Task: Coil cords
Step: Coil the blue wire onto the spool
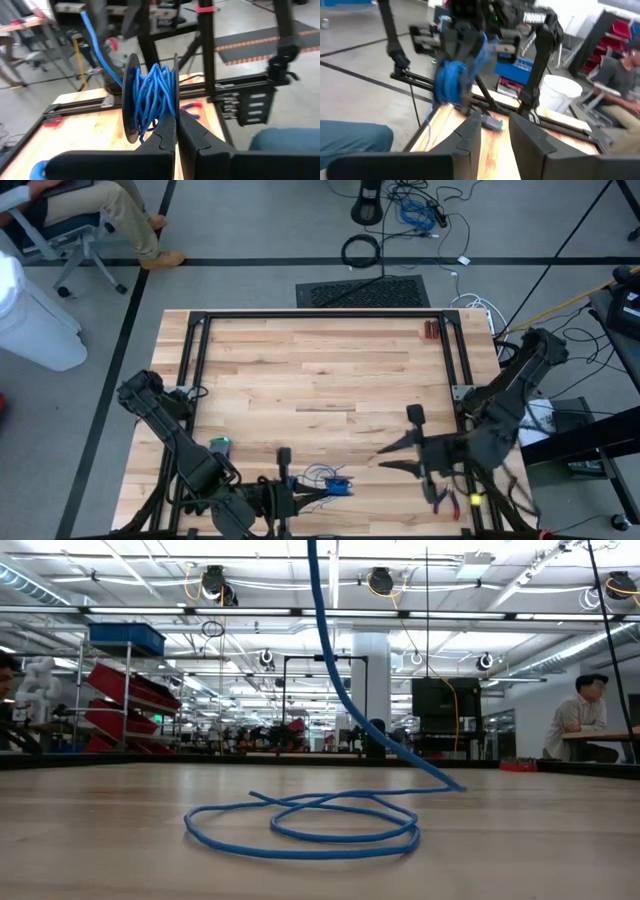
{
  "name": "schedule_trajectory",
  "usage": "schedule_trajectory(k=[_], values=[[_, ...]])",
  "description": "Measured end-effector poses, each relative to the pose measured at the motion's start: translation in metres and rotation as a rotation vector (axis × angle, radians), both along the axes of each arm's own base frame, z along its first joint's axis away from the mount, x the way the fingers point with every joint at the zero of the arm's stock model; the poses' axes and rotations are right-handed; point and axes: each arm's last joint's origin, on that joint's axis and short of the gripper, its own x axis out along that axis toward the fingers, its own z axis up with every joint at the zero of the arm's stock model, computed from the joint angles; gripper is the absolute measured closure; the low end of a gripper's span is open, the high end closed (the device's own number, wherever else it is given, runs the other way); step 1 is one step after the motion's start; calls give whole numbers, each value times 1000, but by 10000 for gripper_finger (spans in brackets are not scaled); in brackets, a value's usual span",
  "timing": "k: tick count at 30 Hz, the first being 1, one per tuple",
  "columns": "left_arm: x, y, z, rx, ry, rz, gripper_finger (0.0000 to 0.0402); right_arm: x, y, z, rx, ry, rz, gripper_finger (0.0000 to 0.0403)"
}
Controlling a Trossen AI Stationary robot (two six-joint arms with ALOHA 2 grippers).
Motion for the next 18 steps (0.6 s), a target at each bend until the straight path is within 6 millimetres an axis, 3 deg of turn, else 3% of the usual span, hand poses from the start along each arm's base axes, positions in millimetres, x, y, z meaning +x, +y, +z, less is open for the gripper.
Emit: schedule_trajectory(k=[7,18], values=[[0,7,-1,24,50,-21,400,25,10,-19,-6,36,-42,284],[1,14,-9,40,122,8,400,42,21,-32,30,28,-56,283]])
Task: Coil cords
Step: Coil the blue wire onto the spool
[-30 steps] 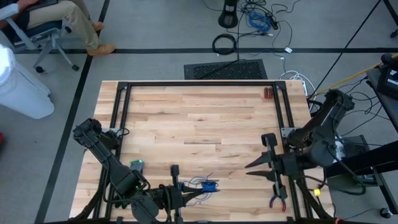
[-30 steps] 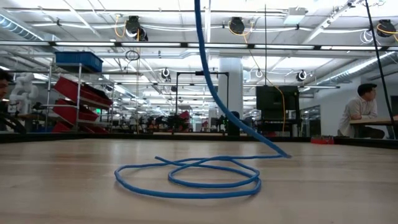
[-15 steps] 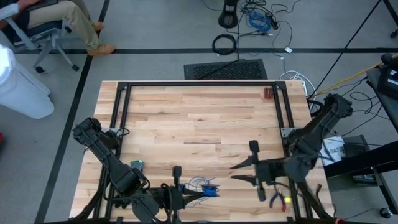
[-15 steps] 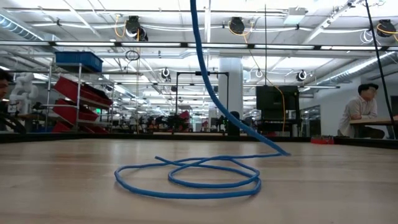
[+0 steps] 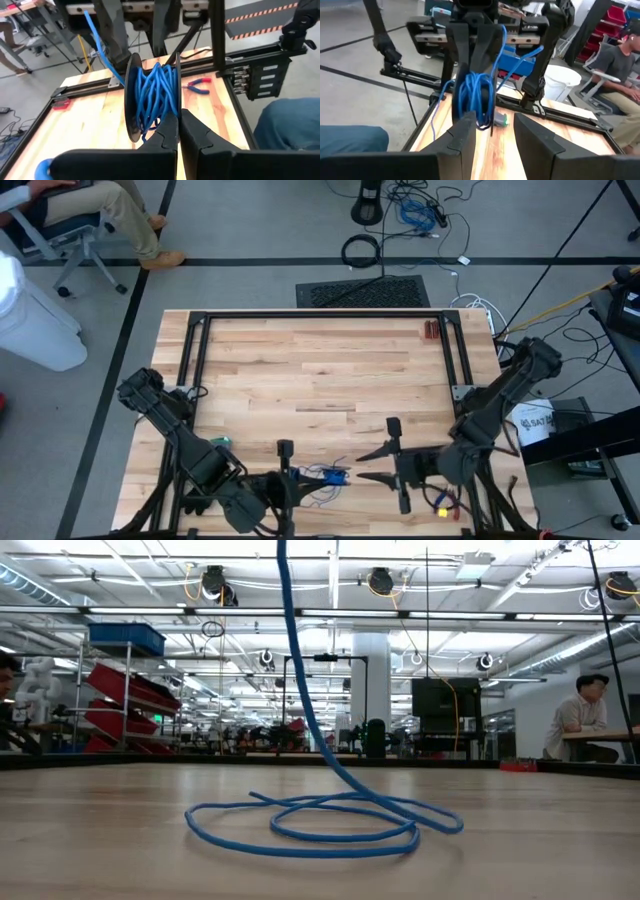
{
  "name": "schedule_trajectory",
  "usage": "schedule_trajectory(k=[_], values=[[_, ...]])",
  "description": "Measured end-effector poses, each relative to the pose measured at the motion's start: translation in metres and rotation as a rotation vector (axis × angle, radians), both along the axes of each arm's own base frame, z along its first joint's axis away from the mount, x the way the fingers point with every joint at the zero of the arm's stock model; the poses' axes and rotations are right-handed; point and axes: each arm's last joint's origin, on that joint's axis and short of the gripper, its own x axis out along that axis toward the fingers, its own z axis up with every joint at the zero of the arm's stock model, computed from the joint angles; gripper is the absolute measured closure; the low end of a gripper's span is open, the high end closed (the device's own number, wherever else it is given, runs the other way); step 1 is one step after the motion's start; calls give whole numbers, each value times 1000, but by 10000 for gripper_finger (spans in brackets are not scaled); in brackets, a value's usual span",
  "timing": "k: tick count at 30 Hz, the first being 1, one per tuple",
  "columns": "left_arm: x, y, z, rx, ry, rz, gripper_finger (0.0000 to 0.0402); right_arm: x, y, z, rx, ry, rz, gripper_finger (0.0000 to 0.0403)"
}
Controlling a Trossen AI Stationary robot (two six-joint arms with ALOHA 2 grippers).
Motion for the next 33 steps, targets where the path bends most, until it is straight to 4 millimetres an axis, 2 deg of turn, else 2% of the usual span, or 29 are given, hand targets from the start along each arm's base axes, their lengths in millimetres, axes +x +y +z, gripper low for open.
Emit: schedule_trajectory(k=[9,18,26,29,33], values=[[1,1,0,-14,1,11,400,10,-8,-3,38,14,1,284],[4,5,0,-39,-1,33,400,26,-4,-14,18,22,33,284],[4,8,-5,-46,35,48,400,32,-7,-12,-2,-17,23,285],[4,8,-5,-49,34,47,400,32,-7,-12,5,-16,21,299],[4,8,-5,-60,33,48,400,31,-7,-12,5,-11,21,343]])
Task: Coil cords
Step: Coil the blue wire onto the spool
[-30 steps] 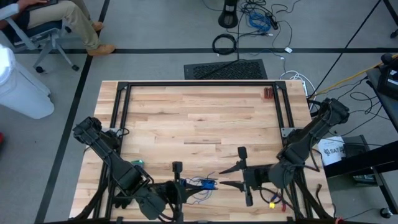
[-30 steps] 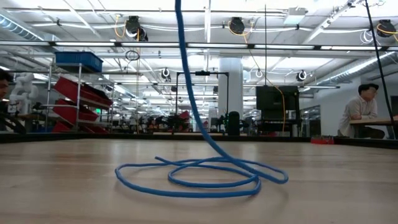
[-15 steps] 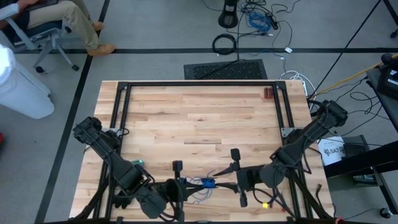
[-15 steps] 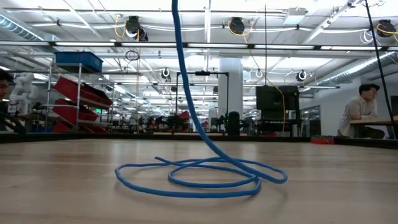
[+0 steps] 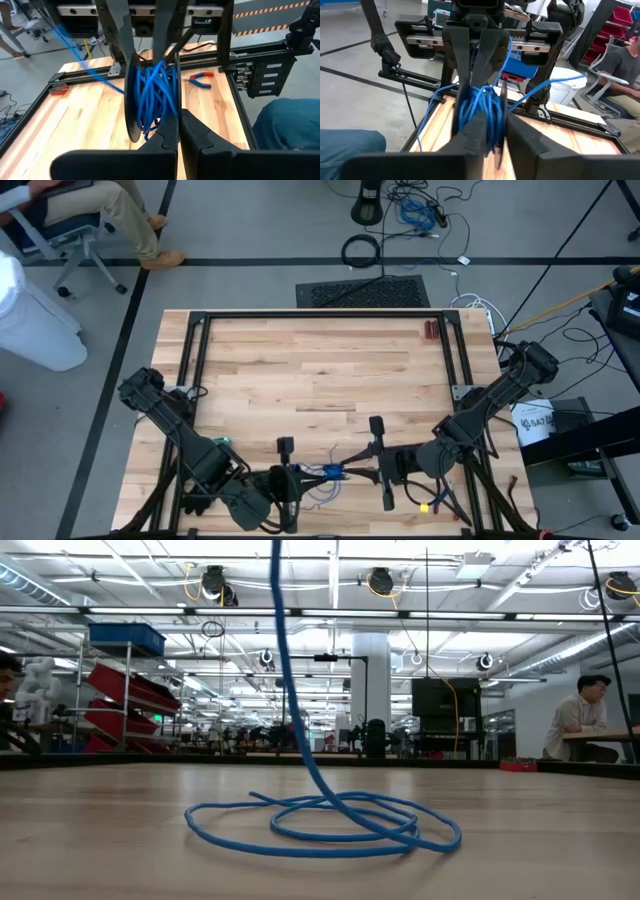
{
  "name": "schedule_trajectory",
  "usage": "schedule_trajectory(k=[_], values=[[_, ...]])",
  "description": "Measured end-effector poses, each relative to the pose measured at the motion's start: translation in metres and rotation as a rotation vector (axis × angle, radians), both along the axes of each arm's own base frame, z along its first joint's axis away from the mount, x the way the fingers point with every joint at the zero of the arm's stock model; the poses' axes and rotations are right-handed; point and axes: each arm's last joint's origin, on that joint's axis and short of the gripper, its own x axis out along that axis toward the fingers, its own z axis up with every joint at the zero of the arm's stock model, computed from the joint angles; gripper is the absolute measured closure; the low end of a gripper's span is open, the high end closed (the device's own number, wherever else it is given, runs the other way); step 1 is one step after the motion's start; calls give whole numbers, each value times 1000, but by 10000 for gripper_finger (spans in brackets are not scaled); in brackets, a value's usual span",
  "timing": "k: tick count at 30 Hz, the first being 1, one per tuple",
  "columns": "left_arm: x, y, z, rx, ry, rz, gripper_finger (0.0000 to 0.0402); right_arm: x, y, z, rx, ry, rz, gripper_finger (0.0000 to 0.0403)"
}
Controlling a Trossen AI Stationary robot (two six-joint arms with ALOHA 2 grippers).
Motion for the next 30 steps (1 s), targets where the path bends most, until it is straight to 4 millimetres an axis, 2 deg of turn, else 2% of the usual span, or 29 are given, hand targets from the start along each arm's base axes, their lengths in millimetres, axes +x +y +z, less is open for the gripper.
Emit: schedule_trajectory(k=[3,5,18,30], values=[[0,0,0,-1,1,-4,400,0,0,0,-1,0,-3,387],[0,0,0,-1,1,-4,397,0,0,0,-7,-1,-6,397],[-5,-6,1,-2,-8,-15,336,-1,-2,1,-36,-4,-48,402],[-15,-18,0,4,5,-63,319,-24,0,10,-17,23,-42,403]])
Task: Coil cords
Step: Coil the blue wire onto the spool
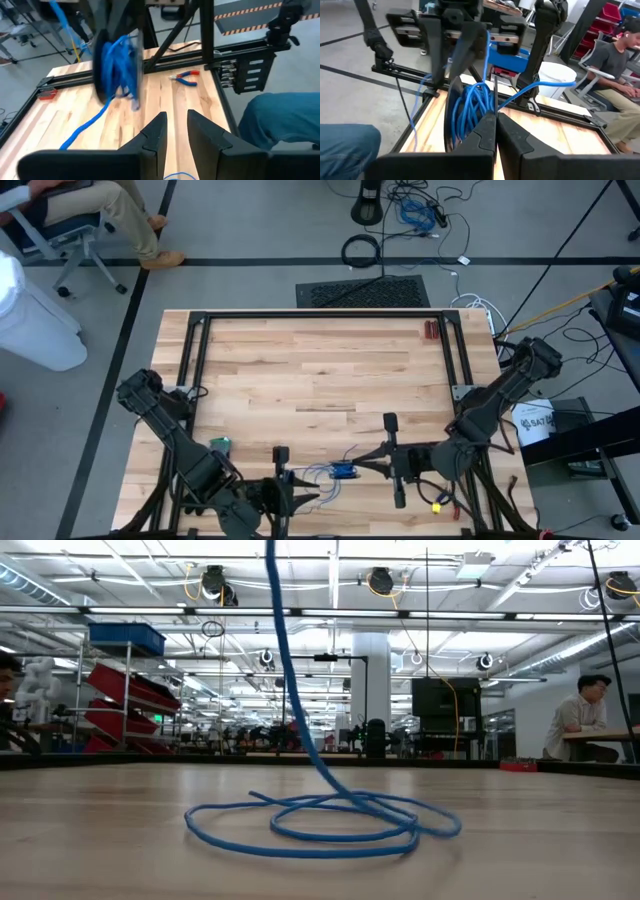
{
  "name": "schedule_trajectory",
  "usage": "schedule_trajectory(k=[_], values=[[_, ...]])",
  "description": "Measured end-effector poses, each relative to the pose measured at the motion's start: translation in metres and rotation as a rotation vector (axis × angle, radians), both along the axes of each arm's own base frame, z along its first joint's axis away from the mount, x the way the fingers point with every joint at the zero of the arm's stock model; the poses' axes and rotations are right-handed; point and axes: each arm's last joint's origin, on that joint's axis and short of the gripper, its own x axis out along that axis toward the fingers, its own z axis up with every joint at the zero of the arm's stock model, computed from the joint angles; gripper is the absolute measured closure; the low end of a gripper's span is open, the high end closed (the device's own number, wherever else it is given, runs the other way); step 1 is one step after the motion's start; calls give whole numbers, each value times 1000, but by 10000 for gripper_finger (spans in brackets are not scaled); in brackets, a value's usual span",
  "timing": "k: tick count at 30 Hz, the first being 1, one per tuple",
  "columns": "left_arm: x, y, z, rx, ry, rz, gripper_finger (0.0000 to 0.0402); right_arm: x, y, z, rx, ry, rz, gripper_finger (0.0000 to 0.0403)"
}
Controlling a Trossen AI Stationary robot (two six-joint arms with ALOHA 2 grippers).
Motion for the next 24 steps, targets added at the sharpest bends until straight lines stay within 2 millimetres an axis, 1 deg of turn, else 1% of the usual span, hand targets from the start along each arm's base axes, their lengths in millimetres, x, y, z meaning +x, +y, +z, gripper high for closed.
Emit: schedule_trajectory(k=[10,15,20,24], values=[[-6,-2,-4,50,29,10,319,-17,5,8,1,-17,2,403],[-10,-6,-5,59,43,-12,319,-18,6,8,-4,-15,8,403],[-13,-7,-6,45,47,5,318,-18,6,8,-3,-13,8,403],[-16,-10,-7,53,56,-3,305,-19,5,7,-3,-6,7,403]])
